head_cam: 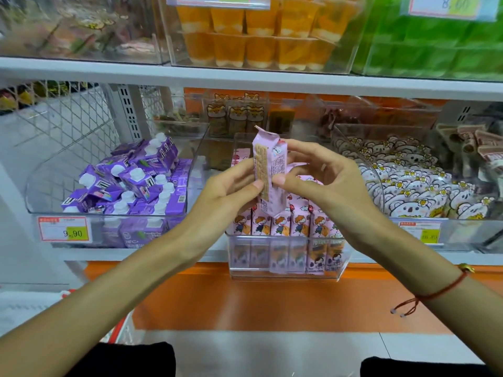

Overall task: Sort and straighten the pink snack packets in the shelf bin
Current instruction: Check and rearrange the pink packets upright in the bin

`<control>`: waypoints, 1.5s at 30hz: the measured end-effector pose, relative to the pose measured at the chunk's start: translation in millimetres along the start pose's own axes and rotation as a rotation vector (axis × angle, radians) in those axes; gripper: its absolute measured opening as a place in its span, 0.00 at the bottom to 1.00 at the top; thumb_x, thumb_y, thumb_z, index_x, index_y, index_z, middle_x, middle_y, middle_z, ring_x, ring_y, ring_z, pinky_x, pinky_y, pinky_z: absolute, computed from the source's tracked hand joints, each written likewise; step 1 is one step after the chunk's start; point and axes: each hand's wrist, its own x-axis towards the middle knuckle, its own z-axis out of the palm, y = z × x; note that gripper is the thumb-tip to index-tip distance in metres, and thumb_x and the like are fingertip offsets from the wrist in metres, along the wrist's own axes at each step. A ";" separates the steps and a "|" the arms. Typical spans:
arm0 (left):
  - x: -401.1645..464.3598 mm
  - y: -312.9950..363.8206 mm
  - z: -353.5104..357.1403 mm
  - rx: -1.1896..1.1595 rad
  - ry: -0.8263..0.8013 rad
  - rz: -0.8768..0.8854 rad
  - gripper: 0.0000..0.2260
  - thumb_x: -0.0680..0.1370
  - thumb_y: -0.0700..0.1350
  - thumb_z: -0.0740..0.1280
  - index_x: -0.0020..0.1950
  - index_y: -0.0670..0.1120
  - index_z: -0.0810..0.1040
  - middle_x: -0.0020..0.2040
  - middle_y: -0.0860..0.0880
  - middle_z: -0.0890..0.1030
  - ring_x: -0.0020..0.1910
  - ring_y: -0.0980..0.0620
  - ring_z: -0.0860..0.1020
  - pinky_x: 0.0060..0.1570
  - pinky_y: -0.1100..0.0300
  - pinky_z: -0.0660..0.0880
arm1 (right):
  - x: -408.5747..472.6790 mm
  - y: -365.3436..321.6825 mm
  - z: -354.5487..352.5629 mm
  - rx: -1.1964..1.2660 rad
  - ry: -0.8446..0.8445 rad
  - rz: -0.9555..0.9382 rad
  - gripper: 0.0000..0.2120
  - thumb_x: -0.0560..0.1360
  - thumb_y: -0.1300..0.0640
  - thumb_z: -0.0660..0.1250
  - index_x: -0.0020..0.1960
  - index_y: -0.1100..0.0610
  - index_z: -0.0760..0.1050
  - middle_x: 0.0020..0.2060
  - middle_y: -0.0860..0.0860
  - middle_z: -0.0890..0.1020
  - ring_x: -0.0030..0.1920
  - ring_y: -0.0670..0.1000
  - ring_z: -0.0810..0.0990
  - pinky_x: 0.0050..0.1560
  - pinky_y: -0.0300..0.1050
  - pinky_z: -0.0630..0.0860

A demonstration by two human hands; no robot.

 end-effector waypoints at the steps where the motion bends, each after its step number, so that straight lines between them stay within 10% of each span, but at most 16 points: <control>1: -1.2 0.8 -0.6 0.049 0.028 0.061 0.17 0.80 0.36 0.61 0.67 0.49 0.73 0.62 0.55 0.80 0.63 0.58 0.76 0.62 0.62 0.72 | 0.2 0.6 -1.2 0.008 -0.017 0.001 0.20 0.69 0.67 0.73 0.58 0.52 0.78 0.50 0.52 0.82 0.44 0.46 0.80 0.50 0.39 0.78; 7: -5.8 3.5 -8.1 0.490 0.193 0.408 0.19 0.75 0.34 0.69 0.60 0.53 0.75 0.59 0.56 0.79 0.62 0.57 0.76 0.65 0.61 0.70 | -1.0 1.6 -7.1 0.038 -0.056 -0.021 0.15 0.64 0.60 0.74 0.50 0.52 0.81 0.50 0.47 0.85 0.54 0.48 0.81 0.54 0.40 0.77; 13: -6.9 3.8 -5.9 0.494 0.340 0.389 0.16 0.72 0.41 0.73 0.56 0.55 0.76 0.54 0.54 0.80 0.55 0.56 0.78 0.59 0.59 0.73 | -4.7 3.7 3.2 0.001 -0.103 0.089 0.33 0.62 0.54 0.76 0.65 0.52 0.70 0.59 0.48 0.78 0.56 0.46 0.80 0.56 0.45 0.79; 24: 5.2 8.6 1.4 0.241 0.118 0.125 0.15 0.74 0.54 0.65 0.61 0.61 0.71 0.59 0.63 0.78 0.58 0.65 0.77 0.57 0.70 0.72 | 8.9 10.0 4.5 0.068 0.000 0.107 0.16 0.74 0.52 0.66 0.61 0.53 0.77 0.53 0.46 0.84 0.54 0.43 0.82 0.51 0.37 0.79; 36: 14.3 1.9 -8.0 0.536 0.384 0.312 0.14 0.74 0.43 0.73 0.58 0.52 0.81 0.55 0.58 0.80 0.56 0.59 0.78 0.56 0.60 0.76 | 27.9 16.9 4.7 -0.118 0.112 -0.127 0.05 0.74 0.56 0.70 0.50 0.54 0.78 0.41 0.43 0.83 0.43 0.40 0.81 0.41 0.31 0.75; 45: -3.3 -17.6 -33.4 0.451 0.286 -0.234 0.26 0.78 0.51 0.66 0.74 0.49 0.64 0.69 0.54 0.71 0.60 0.59 0.74 0.60 0.63 0.70 | 43.9 41.8 -2.0 -0.231 0.498 0.104 0.13 0.77 0.55 0.68 0.57 0.53 0.66 0.48 0.49 0.77 0.37 0.41 0.74 0.39 0.34 0.72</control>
